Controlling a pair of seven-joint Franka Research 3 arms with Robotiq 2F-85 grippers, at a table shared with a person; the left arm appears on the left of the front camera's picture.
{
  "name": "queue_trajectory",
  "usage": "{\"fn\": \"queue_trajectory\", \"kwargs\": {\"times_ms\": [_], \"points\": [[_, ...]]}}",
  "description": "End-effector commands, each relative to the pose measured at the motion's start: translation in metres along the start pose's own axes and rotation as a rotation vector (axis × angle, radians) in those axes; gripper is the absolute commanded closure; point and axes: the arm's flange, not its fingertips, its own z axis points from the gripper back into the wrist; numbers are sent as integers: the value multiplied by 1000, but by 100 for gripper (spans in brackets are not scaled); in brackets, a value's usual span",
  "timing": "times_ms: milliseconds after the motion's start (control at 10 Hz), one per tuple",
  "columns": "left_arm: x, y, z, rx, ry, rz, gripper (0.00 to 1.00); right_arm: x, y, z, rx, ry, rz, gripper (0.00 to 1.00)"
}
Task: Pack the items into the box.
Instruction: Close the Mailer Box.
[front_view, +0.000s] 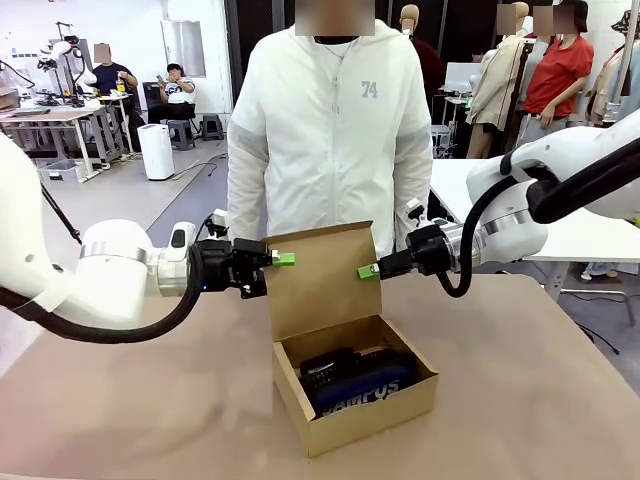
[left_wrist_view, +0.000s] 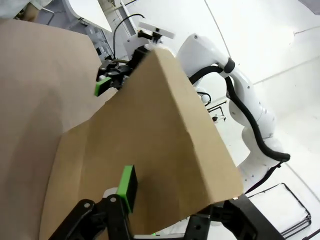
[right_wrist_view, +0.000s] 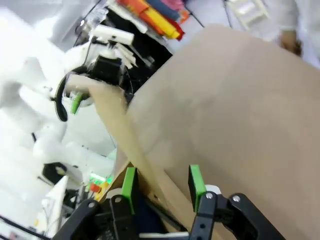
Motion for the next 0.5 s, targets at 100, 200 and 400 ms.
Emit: {"fn": "queue_trajectory", "kwargs": {"times_ms": [100, 200, 400], "points": [[-15, 2, 3, 15, -46, -55, 46, -23, 29, 7, 152, -45, 195, 45], [-17, 2, 1, 31, -48, -66, 46, -26, 35, 11, 212, -30, 234, 45], [-29, -1, 0, 32, -14, -119, 46, -35, 48, 21, 254, -15, 329, 45]]}}
